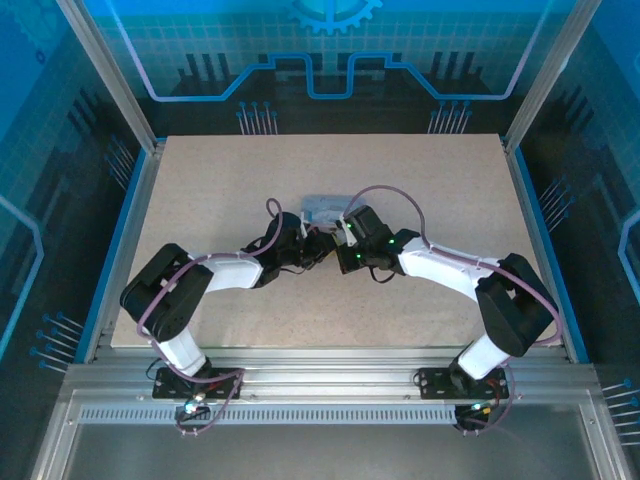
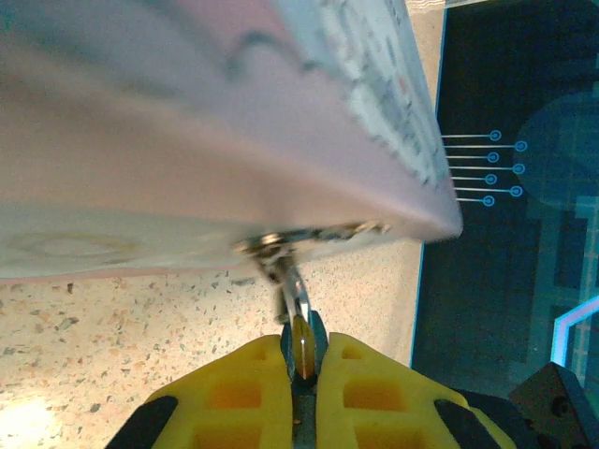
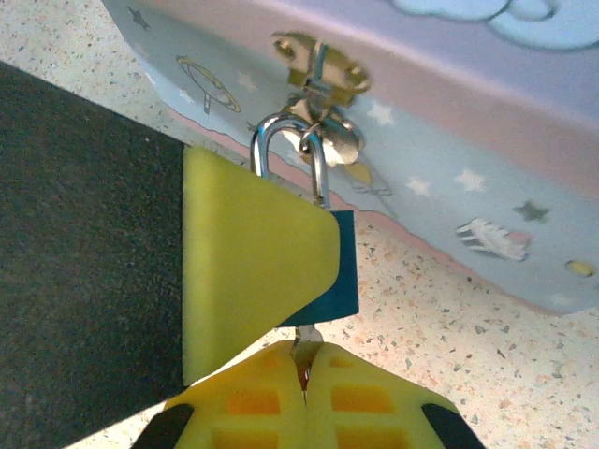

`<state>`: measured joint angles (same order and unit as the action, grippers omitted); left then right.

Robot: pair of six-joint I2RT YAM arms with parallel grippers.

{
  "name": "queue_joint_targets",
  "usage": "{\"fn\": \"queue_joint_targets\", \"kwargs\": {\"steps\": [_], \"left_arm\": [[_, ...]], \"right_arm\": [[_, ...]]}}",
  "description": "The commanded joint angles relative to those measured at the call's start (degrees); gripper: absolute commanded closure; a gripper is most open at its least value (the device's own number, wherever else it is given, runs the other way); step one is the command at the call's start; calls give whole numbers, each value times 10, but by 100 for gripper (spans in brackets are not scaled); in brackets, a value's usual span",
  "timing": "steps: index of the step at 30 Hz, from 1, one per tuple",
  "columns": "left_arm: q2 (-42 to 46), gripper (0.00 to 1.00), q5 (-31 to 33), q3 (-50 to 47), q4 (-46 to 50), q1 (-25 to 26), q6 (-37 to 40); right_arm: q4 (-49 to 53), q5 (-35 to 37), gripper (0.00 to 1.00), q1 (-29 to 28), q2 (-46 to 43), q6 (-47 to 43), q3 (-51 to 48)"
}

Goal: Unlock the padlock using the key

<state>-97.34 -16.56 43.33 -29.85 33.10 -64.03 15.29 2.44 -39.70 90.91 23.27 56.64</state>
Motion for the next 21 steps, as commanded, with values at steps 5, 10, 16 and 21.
{"fn": "queue_joint_targets", "kwargs": {"steps": [5, 10, 16, 21], "left_arm": [[19, 100, -24, -4, -29, 3, 14], [15, 97, -18, -15, -33, 2, 14], [1, 93, -17, -30, -58, 3, 4], [-3, 72, -2, -42, -59, 3, 4]], "right_arm": [[-27, -31, 100, 2, 15, 4, 0], [-32, -33, 100, 2, 27, 4, -7], [-43, -38, 100, 2, 38, -1, -21], [-49, -38, 100, 2, 48, -12, -32]]}}
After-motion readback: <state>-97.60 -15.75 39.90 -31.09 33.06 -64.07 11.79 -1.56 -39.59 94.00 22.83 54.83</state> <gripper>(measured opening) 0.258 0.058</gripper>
